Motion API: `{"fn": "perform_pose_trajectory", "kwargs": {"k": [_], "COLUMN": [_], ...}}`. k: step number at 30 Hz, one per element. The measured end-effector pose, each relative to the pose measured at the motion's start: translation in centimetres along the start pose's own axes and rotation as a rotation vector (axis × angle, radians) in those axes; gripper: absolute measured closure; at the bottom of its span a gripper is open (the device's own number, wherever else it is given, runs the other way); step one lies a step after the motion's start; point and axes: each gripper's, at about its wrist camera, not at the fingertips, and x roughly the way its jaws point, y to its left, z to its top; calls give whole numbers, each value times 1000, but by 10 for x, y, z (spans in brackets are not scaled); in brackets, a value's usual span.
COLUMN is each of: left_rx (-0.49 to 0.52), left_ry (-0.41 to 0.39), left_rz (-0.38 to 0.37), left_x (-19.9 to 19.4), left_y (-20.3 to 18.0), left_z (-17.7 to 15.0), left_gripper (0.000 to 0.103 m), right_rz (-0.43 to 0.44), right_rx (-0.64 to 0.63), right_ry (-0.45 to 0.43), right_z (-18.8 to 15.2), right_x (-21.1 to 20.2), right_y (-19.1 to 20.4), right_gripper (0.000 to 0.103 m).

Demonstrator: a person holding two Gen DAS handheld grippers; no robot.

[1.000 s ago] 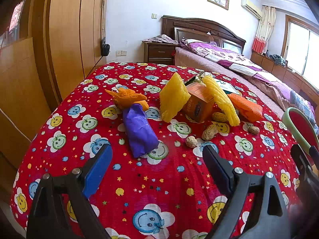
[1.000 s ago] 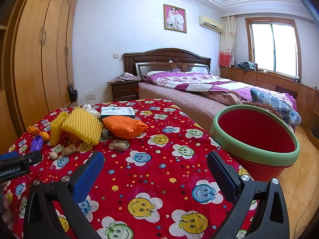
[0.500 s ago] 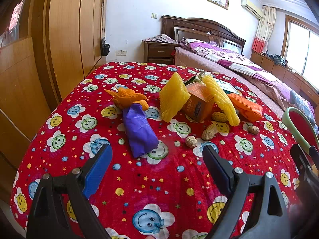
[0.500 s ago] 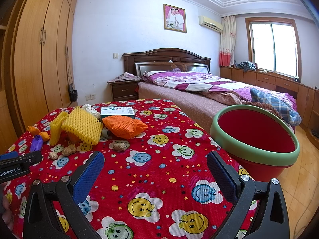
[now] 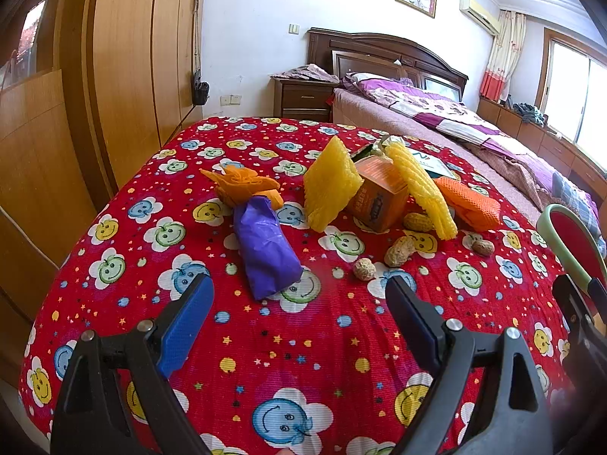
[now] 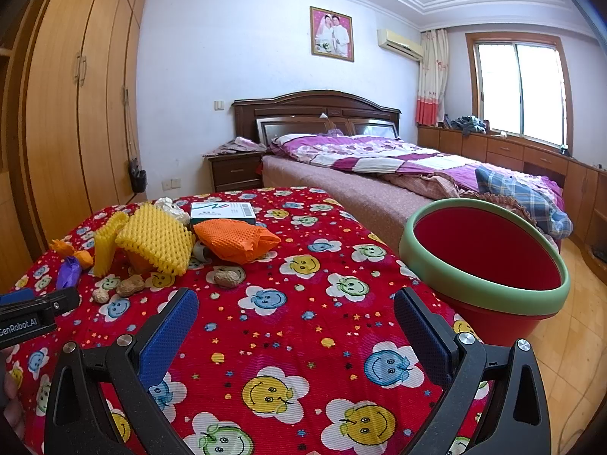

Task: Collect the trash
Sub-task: 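Grasp the purple plastic bag with the left tool while the right tool grasps the orange mesh net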

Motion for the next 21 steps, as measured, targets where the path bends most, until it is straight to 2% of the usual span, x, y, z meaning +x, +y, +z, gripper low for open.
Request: {"fn": "perform_pose_trajectory", "kwargs": {"k": [5,12,21], "left_rx": [0,-25,-34], "left_ry": [3,50,87], "left_rz": [-1,-36,-31], "left_x": [1,11,23], "left_y": [0,5,15], "left_z": [0,3,32], "left_gripper": [11,14,15], "right_rz": [0,55,122], "right_rx": [1,41,83], "right_ry": [9,135,204], "right_z": [1,4,28], "right_x": [1,22,42], "right_y": [0,-9,-12], "right_gripper": [1,1,1]}}
